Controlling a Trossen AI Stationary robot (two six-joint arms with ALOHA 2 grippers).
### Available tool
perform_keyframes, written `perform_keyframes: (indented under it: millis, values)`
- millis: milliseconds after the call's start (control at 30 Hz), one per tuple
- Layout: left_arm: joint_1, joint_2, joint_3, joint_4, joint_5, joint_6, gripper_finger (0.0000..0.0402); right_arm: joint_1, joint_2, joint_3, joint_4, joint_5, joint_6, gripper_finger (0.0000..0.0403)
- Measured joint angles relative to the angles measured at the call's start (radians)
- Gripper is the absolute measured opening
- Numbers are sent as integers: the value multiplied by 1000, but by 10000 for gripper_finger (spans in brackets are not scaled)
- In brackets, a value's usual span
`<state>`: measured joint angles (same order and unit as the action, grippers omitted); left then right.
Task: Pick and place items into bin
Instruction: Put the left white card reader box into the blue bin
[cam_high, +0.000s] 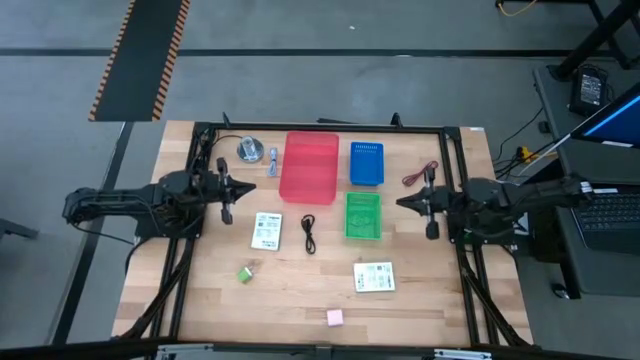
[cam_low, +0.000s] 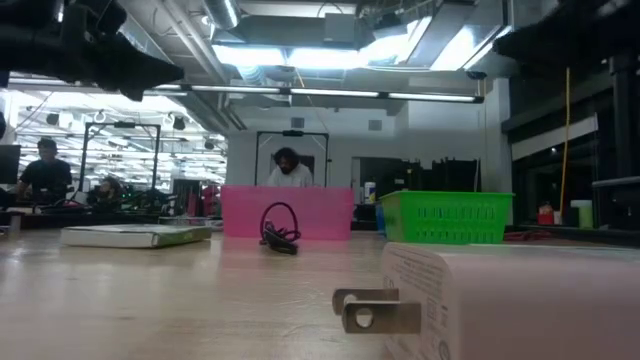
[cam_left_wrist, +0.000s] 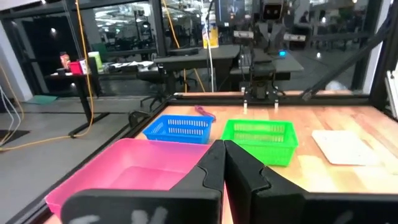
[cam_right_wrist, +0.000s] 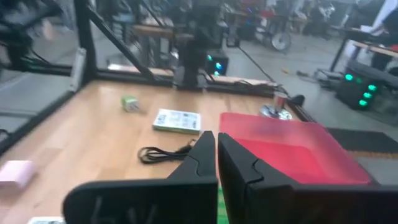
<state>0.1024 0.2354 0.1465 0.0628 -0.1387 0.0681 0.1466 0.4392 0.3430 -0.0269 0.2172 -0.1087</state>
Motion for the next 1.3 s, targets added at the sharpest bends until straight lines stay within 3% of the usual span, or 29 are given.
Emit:
perform_keyframes:
  millis: [300, 500, 700, 1033, 1300]
  values:
    - [-9, 150, 99, 1, 49, -29, 2, -65, 233, 150, 9, -9, -4, 0]
    - [-40, 232, 139, -13, 172, -22, 2, -68, 328, 165, 69, -152, -36, 0]
    - [-63, 293, 142, -19, 120, -90, 2, -68, 421, 178, 102, -167, -54, 0]
    - [-110, 422, 353, -358, 101, -160, 3, -68, 575, 368, -1, -167, -59, 0]
    - [-196, 527, 433, -459, 52, -187, 2, -68, 690, 417, 10, -167, -135, 0]
